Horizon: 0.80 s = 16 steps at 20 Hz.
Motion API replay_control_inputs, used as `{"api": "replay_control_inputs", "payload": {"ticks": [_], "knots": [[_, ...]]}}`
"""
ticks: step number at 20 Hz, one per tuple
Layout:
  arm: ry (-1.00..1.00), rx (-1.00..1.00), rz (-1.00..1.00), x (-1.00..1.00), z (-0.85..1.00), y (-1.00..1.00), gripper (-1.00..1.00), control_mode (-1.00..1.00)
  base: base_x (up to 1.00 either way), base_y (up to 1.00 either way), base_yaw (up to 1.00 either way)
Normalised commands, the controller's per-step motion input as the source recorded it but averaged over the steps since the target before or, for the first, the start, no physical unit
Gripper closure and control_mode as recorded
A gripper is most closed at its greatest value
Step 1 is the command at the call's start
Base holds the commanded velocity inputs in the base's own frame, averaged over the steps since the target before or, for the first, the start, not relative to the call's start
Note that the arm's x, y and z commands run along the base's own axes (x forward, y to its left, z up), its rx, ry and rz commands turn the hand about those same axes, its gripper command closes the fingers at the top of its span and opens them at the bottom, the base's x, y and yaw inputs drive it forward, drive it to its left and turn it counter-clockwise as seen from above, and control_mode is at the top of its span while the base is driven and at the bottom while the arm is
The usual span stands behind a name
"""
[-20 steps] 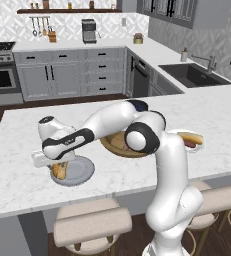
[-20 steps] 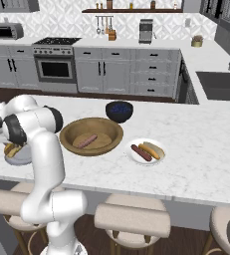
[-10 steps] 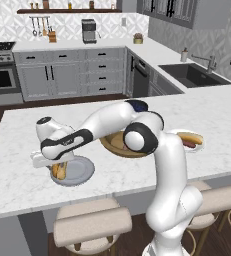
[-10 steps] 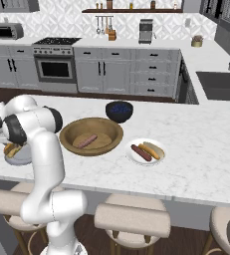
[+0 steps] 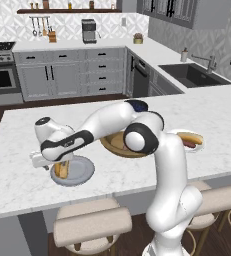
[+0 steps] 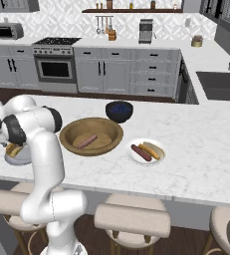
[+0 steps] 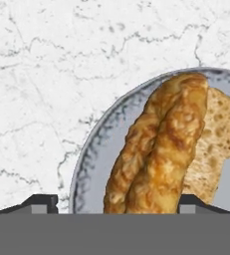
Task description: Place one bun and one sausage from the bowl on each plate.
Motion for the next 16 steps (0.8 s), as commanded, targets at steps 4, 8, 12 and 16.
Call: {"api": "replay_control_inputs", "payload": {"ticks": [4, 8, 12, 16], "knots": [[-0.02, 0.0, 0.0, 0.0, 0.02, 0.0, -1.0, -1.0, 0.0, 0.0, 0.0], [-0.01, 0.0, 0.0, -0.08, -0.1, -0.08, -1.0, -1.0, 0.0, 0.0, 0.0], [0.0, 0.01, 0.0, -0.3, -0.44, -0.16, -1.0, -1.0, 0.0, 0.0, 0.0], [-0.03, 0.0, 0.0, -0.32, -0.17, -0.22, -1.0, -1.0, 0.0, 0.0, 0.0]]}}
